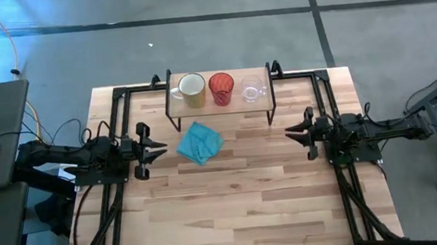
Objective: Stack small to large cups/mugs on shelf
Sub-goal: Return to Home Position
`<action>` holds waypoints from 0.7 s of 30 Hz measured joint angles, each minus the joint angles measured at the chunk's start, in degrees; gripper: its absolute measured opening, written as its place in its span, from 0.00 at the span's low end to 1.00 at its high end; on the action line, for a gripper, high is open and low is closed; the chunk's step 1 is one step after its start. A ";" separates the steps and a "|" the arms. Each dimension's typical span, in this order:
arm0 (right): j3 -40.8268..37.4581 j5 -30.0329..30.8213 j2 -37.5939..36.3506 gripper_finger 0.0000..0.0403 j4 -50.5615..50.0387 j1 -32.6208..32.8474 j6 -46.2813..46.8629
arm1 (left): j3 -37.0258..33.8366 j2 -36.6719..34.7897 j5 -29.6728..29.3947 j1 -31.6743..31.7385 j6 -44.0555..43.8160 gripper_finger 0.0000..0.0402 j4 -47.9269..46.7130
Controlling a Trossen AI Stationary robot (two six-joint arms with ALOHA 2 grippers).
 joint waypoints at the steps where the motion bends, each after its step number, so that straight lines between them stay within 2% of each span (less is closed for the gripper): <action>1: 0.00 0.01 0.00 0.19 0.00 0.00 0.00 | 0.00 0.01 0.00 0.00 0.00 0.17 0.00; 21: 0.07 0.00 -0.02 0.19 -8.51 0.00 -0.04 | 0.00 0.01 0.00 0.00 0.00 0.17 0.00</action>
